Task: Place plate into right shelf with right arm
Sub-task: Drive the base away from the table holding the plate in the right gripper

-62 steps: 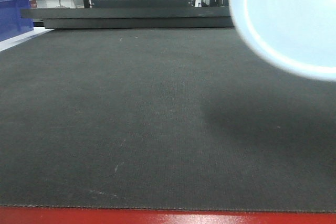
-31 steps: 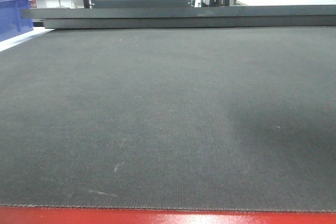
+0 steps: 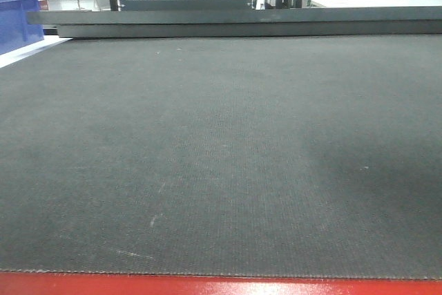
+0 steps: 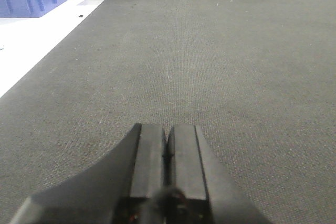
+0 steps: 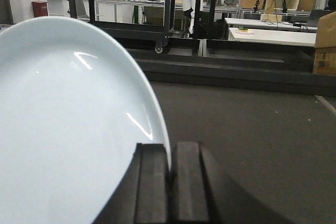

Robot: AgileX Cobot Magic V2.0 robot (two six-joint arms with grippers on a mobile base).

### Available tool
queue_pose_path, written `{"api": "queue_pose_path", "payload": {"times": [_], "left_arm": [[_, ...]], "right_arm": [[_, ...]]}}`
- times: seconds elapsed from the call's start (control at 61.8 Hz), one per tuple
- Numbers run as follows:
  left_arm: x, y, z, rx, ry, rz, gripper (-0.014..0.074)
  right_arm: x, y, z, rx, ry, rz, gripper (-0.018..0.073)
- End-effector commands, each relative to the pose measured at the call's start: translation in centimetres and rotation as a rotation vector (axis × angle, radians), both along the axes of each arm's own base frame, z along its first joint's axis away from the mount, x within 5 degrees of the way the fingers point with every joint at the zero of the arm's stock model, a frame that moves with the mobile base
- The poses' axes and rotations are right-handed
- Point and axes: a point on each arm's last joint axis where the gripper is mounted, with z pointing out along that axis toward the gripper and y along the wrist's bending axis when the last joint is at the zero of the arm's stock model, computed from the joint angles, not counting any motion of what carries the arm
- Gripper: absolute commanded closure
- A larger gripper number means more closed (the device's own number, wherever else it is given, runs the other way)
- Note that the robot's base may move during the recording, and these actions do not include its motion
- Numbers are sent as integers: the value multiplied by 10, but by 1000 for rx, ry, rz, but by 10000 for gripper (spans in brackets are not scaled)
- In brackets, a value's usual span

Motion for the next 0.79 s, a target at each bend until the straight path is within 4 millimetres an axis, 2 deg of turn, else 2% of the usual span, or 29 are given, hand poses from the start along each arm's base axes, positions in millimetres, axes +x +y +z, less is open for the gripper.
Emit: {"api": "queue_pose_path", "payload": {"times": [0.0,0.777], "left_arm": [[0,1,5,-14,-85,16,643],[0,1,5,-14,-85,16,643]], "right_arm": [[-3,1,17,-6,-105,10,530],[-3,1,17,-6,-105,10,530]]}}
